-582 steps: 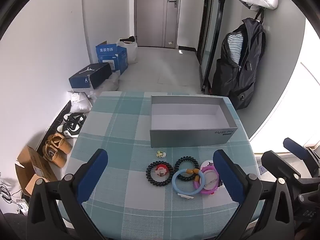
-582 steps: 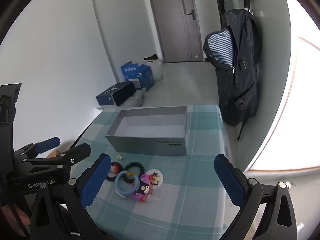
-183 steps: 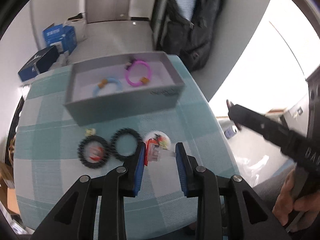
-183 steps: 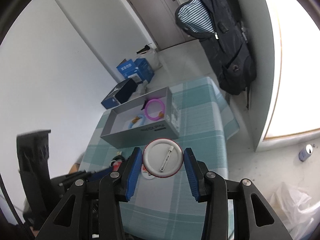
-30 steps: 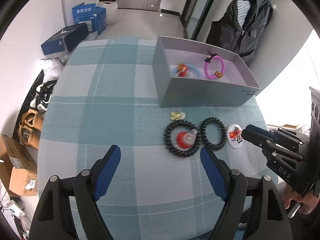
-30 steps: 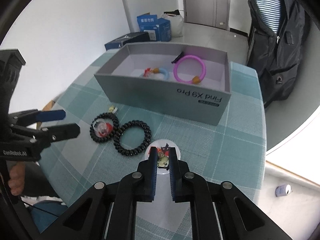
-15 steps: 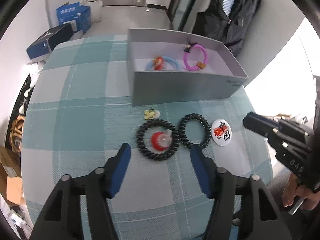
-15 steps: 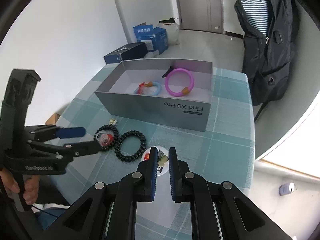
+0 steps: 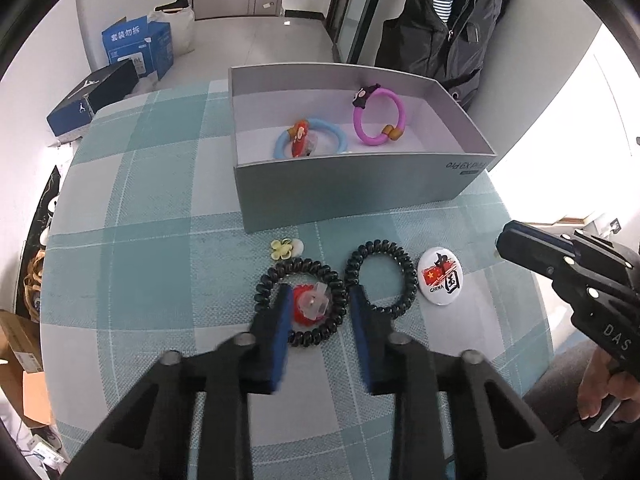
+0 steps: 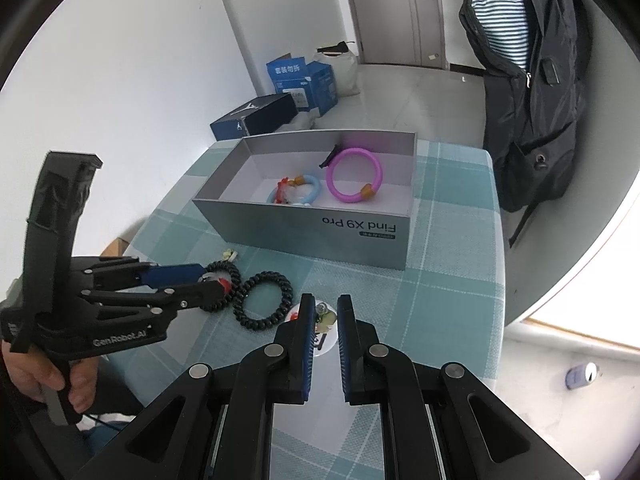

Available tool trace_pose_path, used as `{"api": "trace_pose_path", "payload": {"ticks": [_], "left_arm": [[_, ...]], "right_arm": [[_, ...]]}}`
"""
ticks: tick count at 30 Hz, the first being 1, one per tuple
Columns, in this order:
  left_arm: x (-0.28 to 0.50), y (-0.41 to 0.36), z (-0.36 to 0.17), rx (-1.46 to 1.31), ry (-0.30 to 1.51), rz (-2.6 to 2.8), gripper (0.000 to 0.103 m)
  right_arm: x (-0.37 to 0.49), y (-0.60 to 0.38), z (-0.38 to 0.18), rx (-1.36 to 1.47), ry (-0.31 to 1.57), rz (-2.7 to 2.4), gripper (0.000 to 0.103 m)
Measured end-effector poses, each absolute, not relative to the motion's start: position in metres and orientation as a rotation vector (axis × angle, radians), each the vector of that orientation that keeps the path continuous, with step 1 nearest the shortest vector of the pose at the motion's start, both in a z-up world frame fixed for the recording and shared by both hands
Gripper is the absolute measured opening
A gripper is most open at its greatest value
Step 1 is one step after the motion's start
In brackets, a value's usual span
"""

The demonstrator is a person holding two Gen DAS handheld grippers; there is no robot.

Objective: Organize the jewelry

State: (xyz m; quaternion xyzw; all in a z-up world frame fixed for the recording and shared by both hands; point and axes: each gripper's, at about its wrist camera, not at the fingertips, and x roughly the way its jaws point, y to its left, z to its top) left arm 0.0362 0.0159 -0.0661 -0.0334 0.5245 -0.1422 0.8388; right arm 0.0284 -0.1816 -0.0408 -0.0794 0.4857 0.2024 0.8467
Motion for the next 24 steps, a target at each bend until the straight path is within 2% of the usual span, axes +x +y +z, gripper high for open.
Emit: {"api": "trace_pose_path", "payload": {"ticks": [1, 3, 6, 24], "left_arm": [[0.037, 0.016, -0.066, -0.064, 1.107, -0.299, 0.015], [0.038, 0.015, -0.065, -0.051, 1.108, -0.304, 0.006], [0.039, 0.015, -0.064, -0.055, 1.107, -0.304, 0.002], [0.039, 0.024, -0.032, -0.192, 1.014, -0.37, 0.0]], "right_arm": [[0.029, -0.182, -0.041, -0.166, 1.024, 0.427, 0.01], [0.029, -0.182, -0.04, -0.161, 1.023, 0.429, 0.01], [0.029, -0.181, -0.039, -0.158, 1.021, 0.434, 0.01], [0.032, -0.178, -0.026, -0.087, 0.992, 0.467, 0.01]]}}
